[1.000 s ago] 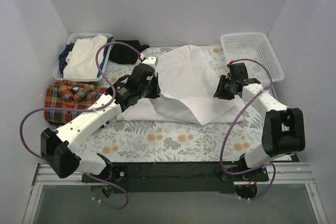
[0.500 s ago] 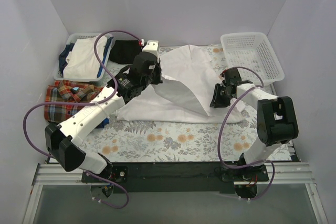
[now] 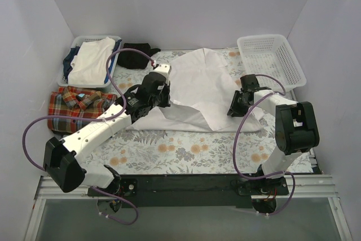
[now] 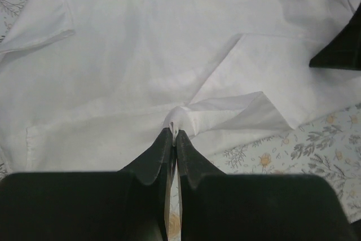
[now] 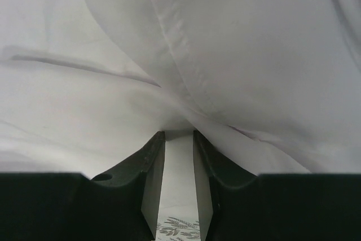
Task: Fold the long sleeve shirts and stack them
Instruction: Fold the shirt
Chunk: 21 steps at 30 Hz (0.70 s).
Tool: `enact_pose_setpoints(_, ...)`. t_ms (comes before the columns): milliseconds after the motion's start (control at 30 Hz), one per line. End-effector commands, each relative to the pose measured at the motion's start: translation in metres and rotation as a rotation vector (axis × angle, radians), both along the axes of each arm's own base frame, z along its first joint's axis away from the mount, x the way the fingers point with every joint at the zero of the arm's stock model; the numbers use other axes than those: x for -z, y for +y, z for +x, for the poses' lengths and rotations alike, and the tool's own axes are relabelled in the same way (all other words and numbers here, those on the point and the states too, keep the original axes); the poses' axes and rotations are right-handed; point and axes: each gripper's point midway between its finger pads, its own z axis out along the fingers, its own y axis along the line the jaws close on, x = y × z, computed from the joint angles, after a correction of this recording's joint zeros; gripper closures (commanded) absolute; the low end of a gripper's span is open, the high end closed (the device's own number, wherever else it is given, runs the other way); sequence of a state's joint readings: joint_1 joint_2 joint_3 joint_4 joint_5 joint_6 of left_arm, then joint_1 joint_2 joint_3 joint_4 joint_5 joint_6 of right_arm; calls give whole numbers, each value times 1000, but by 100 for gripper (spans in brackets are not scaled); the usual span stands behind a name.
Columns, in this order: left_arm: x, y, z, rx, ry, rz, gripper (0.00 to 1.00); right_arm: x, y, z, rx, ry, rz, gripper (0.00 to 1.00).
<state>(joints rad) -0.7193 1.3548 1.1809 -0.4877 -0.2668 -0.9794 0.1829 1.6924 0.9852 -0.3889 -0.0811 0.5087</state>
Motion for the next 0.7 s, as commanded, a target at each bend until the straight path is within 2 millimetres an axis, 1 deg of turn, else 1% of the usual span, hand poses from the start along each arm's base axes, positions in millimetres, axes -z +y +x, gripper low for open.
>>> enact_pose_setpoints(0, -17, -9, -19, 120, -11, -73, 100, 0, -16, 10, 112, -26, -27, 65)
enact_pose_setpoints(67, -5, -9, -21, 122, 25, -49, 100, -4, -17, 14, 131, -39, -27, 65)
enact_pose_setpoints(100, 8, -6, -22, 114, 52, -22, 100, -6, -18, 16, 134, -46, -27, 65)
enact_pose_setpoints(133, 14, -4, -21, 104, 66, -5, 100, -10, -17, 20, 127, -59, -24, 65)
enact_pose_setpoints(233, 41, 4, -28, 75, 144, 44, 100, -31, -10, 34, 63, -132, -27, 64)
enact_pose_setpoints(267, 48, 7, -31, 56, 171, 48, 100, -45, -5, 44, 38, -179, -29, 63)
enact_pose_setpoints(333, 67, 16, -41, 39, 228, 88, 100, -62, 12, 49, -61, -233, -36, 59)
enact_pose_setpoints(367, 72, 18, -44, 27, 249, 89, 100, -75, 29, 54, -116, -273, -34, 58)
enact_pose_setpoints(400, 77, 21, -47, 22, 265, 98, 100, -81, 36, 56, -166, -297, -48, 54)
enact_pose_setpoints(467, 84, 22, -51, 21, 285, 102, 100, -85, 52, 57, -227, -306, -64, 52)
enact_pose_setpoints(500, 86, 23, -52, 18, 291, 102, 100, -94, 70, 60, -274, -333, -59, 50)
enact_pose_setpoints(533, 87, 23, -52, 12, 294, 102, 100, -88, 76, 61, -313, -324, -73, 48)
enact_pose_setpoints(600, 89, 23, -51, 8, 300, 108, 100, -84, 89, 62, -353, -314, -78, 45)
enact_pose_setpoints(667, 91, 23, -51, 9, 304, 113, 100, -77, 98, 69, -399, -300, -96, 43)
